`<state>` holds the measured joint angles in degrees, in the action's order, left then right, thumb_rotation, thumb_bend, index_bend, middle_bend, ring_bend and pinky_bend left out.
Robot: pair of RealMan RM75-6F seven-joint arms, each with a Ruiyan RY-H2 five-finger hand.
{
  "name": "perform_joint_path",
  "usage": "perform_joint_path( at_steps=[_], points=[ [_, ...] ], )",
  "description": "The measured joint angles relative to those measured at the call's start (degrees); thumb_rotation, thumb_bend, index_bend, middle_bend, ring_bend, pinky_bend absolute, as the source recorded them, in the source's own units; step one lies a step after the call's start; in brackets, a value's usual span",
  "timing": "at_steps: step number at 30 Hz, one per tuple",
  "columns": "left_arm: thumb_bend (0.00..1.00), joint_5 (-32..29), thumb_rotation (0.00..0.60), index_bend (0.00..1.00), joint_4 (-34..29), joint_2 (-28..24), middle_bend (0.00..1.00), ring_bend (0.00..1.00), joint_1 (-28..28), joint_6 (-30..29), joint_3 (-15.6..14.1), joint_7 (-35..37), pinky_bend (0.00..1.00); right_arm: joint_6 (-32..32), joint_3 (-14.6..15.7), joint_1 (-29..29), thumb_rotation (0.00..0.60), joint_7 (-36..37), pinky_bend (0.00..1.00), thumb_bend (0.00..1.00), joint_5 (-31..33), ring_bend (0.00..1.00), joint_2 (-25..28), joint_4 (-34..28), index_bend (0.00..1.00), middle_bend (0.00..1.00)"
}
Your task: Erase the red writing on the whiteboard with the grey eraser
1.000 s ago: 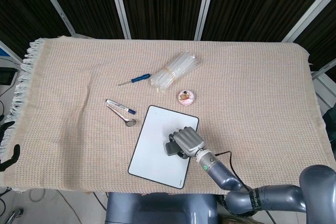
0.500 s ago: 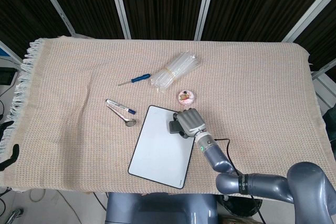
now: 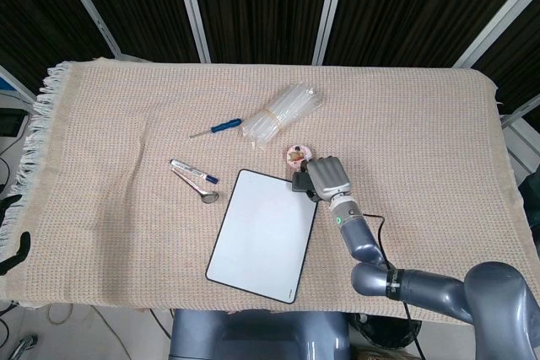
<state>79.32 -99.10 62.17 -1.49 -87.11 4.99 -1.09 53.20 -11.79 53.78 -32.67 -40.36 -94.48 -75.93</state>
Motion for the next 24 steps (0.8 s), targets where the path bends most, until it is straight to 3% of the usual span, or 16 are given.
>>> perform_joint_path(
  at_steps=[7, 14, 24],
  points=[
    [0.43, 0.14, 0.6, 0.18, 0.02, 0.11, 0.02, 0.0, 0.03, -0.11, -0.06, -0.22, 0.0, 0.41, 0.59, -2.62, 0.6, 1.94, 0.39, 0.44, -2.02, 0.48, 7.19, -7.01, 0.45, 0.47],
    [0.43, 0.25, 0.6, 0.18, 0.03, 0.29, 0.02, 0.0, 0.07, -0.36, -0.05, -0.46, 0.0, -0.12, 3.3, -6.7, 0.6, 5.2, 0.39, 0.44, -5.39, 0.48, 15.4, -14.07, 0.45, 0.47],
    [0.43, 0.23, 0.6, 0.18, 0.06, 0.45, 0.02, 0.0, 0.14, -0.43, -0.11, -0.72, 0.0, -0.28, 8.41, -11.33, 0.6, 9.46, 0.39, 0.41, -13.26, 0.47, 18.52, -16.44, 0.45, 0.44]
  ],
)
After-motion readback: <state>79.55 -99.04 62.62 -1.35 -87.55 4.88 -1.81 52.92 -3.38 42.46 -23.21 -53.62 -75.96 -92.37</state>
